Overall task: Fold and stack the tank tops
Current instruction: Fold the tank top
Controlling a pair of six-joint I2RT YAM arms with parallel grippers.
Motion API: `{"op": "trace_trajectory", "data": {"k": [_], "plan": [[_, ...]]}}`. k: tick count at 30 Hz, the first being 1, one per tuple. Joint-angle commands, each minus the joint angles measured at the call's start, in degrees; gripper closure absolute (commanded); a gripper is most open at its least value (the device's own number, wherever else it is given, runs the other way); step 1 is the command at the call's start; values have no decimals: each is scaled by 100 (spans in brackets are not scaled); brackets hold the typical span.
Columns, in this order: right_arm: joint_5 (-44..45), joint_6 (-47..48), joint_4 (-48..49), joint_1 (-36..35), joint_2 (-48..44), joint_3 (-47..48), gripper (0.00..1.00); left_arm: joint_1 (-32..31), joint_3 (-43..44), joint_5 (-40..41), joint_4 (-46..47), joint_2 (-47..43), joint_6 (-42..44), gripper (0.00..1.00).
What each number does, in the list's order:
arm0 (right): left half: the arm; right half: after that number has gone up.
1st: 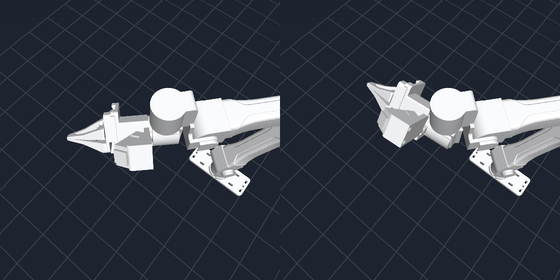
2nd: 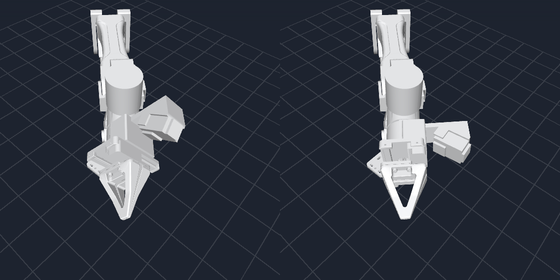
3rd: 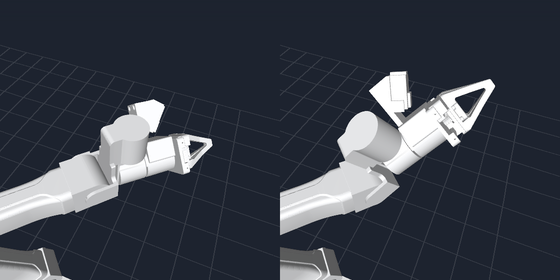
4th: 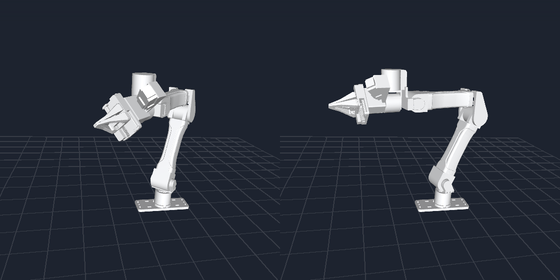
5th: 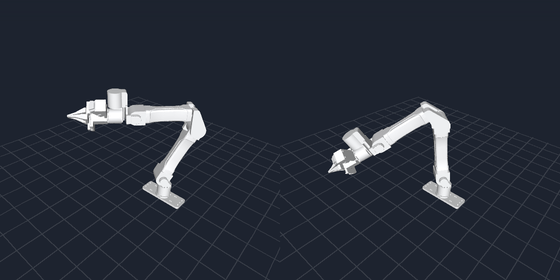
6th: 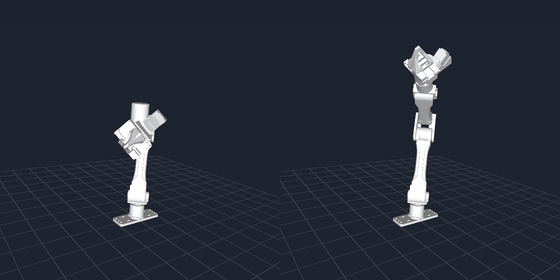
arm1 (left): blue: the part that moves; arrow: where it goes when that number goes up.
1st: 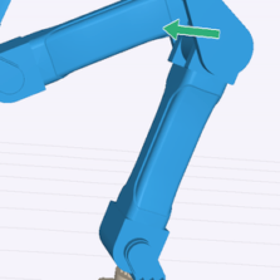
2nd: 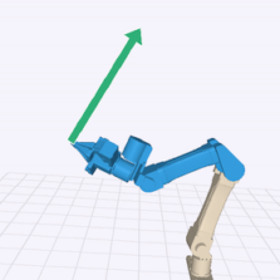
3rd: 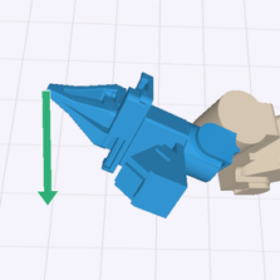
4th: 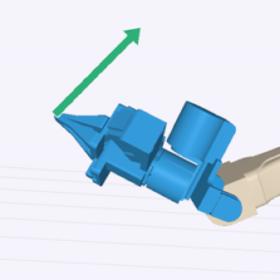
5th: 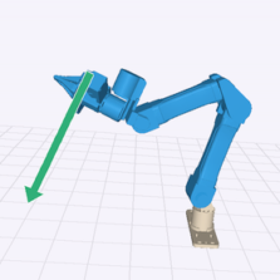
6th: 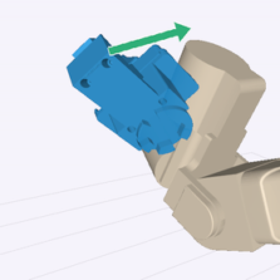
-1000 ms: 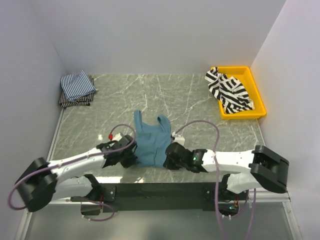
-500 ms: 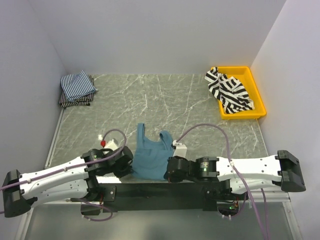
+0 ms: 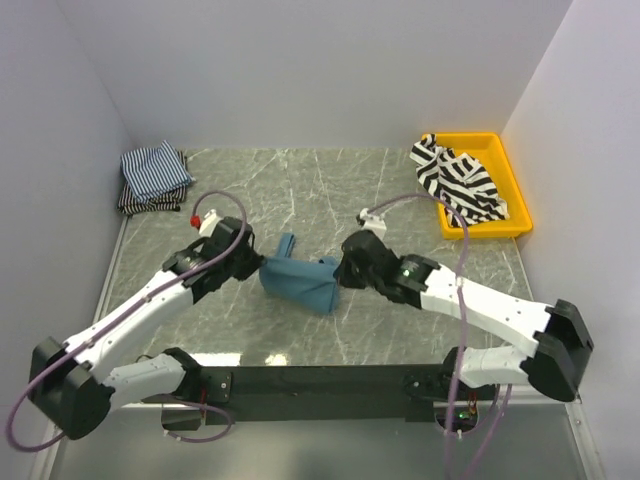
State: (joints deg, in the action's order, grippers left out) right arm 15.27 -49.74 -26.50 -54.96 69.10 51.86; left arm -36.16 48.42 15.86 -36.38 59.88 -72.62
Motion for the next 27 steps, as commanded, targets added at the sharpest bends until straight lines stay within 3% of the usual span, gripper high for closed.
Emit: {"op": "trace_trajectory", "data": {"k": [1,7,14,16,17,18,20,21,24,27], "plan": [[-252,841,400,537,340,465,100,381,273,-275,1369,366,766,99],[-910,1290,804,1724,1296,913,100,1014,1113,-838,2161,1578,1109,99],[-1518,1528,1191,2691,2914,1809,97,1629,2399,-1541,2723,3772,1575,96],[-1746,1581,1200,2902,3606,2282,87,1718,2836,-1778,3031,4293,1654,84],[-1781,1572,1261,2964,3793,2398,74,1779,2952,-1953,3197,4722,1776,76],[-1842,1563,1314,3017,3960,2495,70,1814,3075,-2155,3477,4909,1812,60],[-1826,1555,1253,3114,4224,2794,63,1902,3322,-2733,3803,5191,1856,49],[-1747,1555,1235,3114,4217,2830,59,1911,3366,-2833,4005,5218,1909,31],[-1397,1546,1069,3140,3980,2891,53,1999,3858,-2694,3683,5210,2129,27],[-1062,1572,875,3123,3506,2839,52,2122,3745,-2239,3447,4754,2007,28]]}}
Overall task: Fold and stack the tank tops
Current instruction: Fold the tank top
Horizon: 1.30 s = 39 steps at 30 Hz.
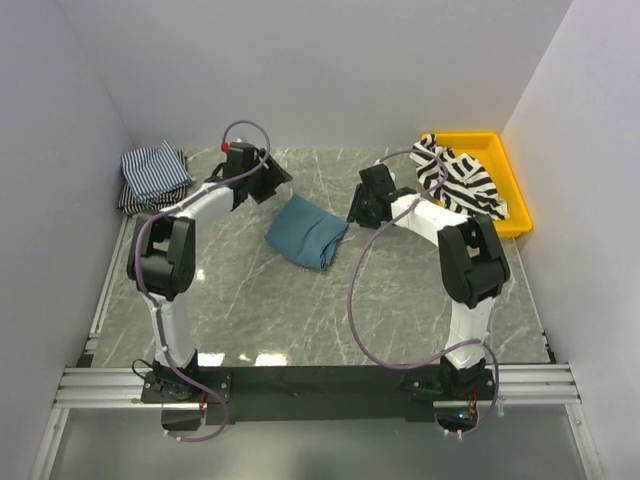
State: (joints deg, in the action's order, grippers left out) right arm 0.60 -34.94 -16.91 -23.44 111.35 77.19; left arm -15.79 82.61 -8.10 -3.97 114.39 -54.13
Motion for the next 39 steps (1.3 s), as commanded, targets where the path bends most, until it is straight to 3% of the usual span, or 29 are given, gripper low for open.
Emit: {"op": "trace_trajectory", "data": {"k": [1,4,6,9,13,16,31,39], "plan": [[423,101,-76,-55,-1016,184,52,94,291,394,-293,-829,114,30],[589,110,-190,-414,-1413,-28,51,59,82,1282,-1122,-1225,-89,38],[757,93,-234,-774,-1528,-229,51,-11,-357,1512,-1168,-1664,-229,38],[801,-65,-33,-1100,-1608,-546,51,-29,-1612,1234,-669,-2200,-414,38],[897,-110,-102,-1442,-1319,-494,50,-91,-2090,768,-263,-2124,-362,46],[1082,-145,-190,-1602,-1090,-459,50,-196,-1986,590,-280,-1860,-134,49],[1100,-364,-6,-1743,-632,-573,50,-398,-1669,1258,-728,-936,16,46],[1065,-610,223,-1804,-825,-766,50,-407,-1643,1276,-755,-778,-19,47]]}}
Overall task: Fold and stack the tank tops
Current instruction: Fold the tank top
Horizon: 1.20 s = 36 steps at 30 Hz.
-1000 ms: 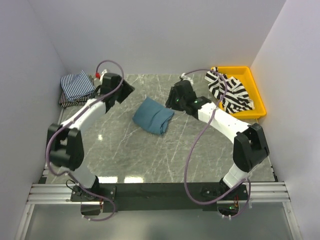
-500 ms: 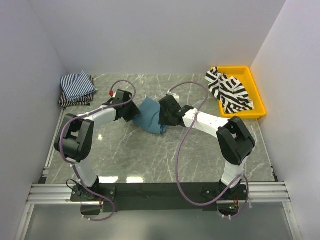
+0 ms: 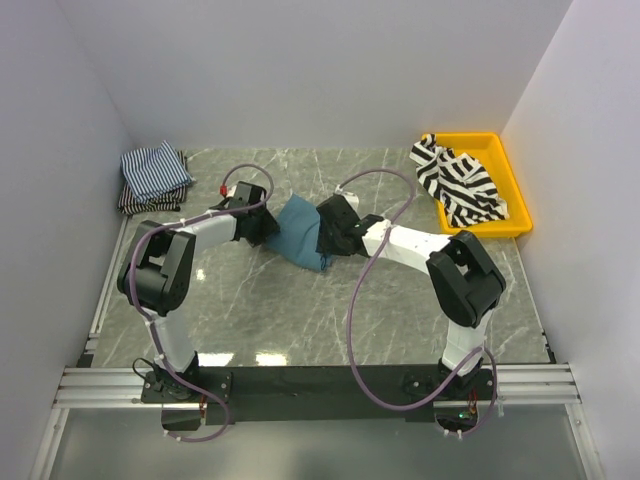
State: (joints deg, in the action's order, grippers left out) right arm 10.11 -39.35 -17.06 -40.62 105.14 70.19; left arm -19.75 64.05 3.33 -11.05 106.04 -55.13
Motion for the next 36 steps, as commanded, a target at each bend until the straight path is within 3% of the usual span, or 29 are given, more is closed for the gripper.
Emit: {"op": "trace_trajectory", "data": {"k": [1,9,16,20,24,27,29,31,34,36], "plan": [[123,-195,256,-104,-231,-76,50,-3,213,141,-64,66,90,47],[176,-468,475,-218,-222,-295,55,6,266,185,-169,198,99,48],[290,-617,625,-218,-450,-717,97,24,441,334,-363,338,117,55],[325,-731,756,-227,-723,-1112,100,59,521,396,-468,470,117,63],[229,-881,967,-218,-846,-1552,99,85,477,387,-425,453,99,66],[36,-969,1301,-227,-881,-1754,92,94,468,309,-381,400,126,66],[-79,-986,1398,-218,-916,-1798,82,94,468,256,-328,304,178,65],[-184,-978,1503,-218,-1030,-1851,70,94,468,89,-232,137,283,60],[-185,-899,1469,-218,-1276,-1834,59,94,608,-166,-100,-91,467,47],[-132,-811,1346,-209,-1408,-1738,57,94,827,-166,-213,-188,521,40]]}}
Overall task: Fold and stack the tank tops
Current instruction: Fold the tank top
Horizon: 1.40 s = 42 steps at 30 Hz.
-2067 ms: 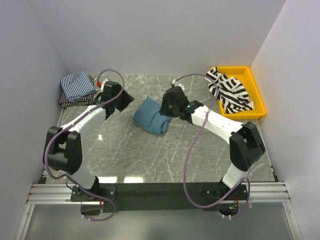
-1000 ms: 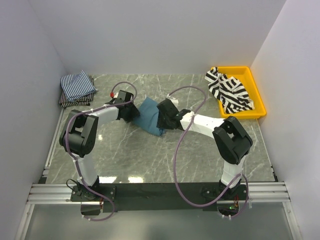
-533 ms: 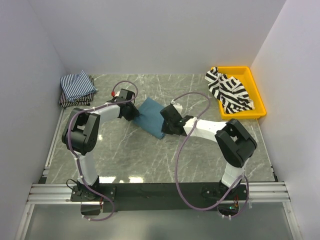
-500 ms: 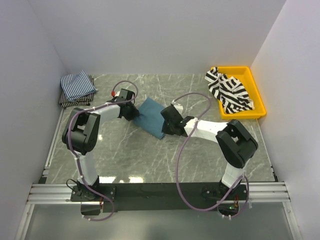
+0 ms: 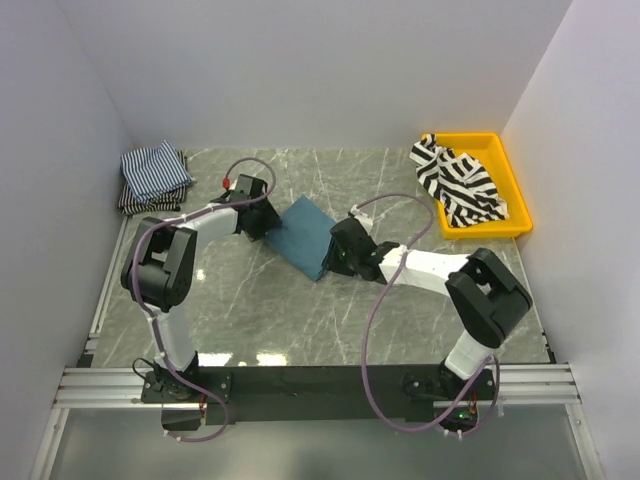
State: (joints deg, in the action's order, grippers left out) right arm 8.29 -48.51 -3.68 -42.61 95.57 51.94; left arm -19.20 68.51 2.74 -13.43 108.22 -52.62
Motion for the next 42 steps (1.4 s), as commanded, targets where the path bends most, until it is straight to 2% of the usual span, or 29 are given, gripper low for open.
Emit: {"op": "trace_trajectory", "data": {"k": [1,5,8,13,17,21,30,36,42], "plan": [[119,131,-131,-10,-625,105,57,39,452,-107,-10,-460,305,38],[357,254,-396,51,-1154,123,56,109,593,-99,-247,-899,235,35],[428,491,-449,164,-1322,272,57,153,331,-63,-336,-1293,-45,35],[-38,913,-599,385,-409,1177,63,145,-794,-352,270,-1988,-415,36],[-267,931,-467,464,242,1467,67,136,-1111,-450,367,-2033,-407,36],[-407,861,-283,552,690,1302,73,136,-1674,-635,658,-2183,-504,35],[-715,791,-133,807,832,712,83,162,-804,-678,279,-1454,173,34],[-934,843,-115,868,823,668,84,162,-1383,-916,630,-1541,-187,33],[-1084,861,-80,834,621,607,82,-4,-2245,-1162,1299,-1857,-1048,28]]}}
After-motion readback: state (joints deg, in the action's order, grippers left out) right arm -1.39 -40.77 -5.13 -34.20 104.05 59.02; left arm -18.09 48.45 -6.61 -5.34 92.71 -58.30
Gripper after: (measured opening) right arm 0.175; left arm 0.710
